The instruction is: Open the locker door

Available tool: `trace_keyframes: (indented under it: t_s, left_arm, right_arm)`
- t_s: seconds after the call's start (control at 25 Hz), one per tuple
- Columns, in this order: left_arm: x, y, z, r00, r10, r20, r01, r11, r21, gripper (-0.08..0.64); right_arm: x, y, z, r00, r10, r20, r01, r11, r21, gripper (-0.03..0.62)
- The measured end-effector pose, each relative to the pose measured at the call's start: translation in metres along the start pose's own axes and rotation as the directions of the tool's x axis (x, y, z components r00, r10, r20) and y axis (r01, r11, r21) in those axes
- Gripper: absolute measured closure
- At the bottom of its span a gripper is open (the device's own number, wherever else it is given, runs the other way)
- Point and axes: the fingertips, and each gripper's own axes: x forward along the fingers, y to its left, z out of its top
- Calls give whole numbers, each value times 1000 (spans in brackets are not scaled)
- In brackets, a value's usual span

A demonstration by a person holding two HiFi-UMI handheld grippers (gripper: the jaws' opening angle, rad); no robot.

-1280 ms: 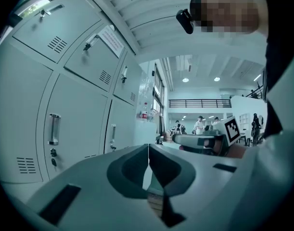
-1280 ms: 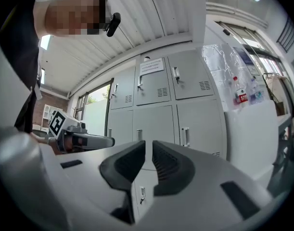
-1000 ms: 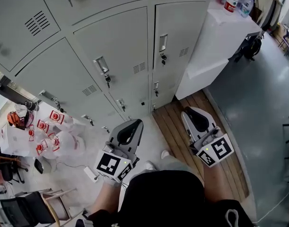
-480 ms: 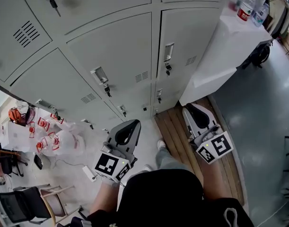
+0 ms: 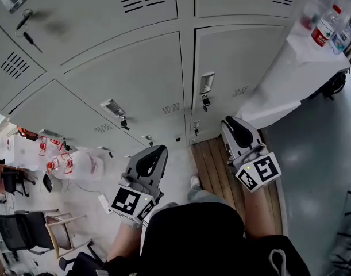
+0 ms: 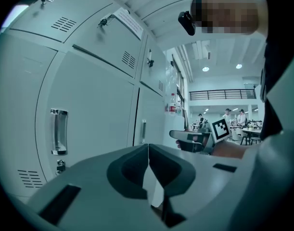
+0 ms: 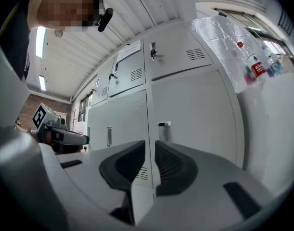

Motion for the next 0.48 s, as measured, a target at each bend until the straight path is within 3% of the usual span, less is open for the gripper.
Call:
trace_keyframes:
  t_s: [0.48]
  left_arm:
    - [28,28,-2,984,175,-21,-175,984,-20,537]
  right_arm:
    - [70,-36,-4,989,149,-4,-149,989,-18,529]
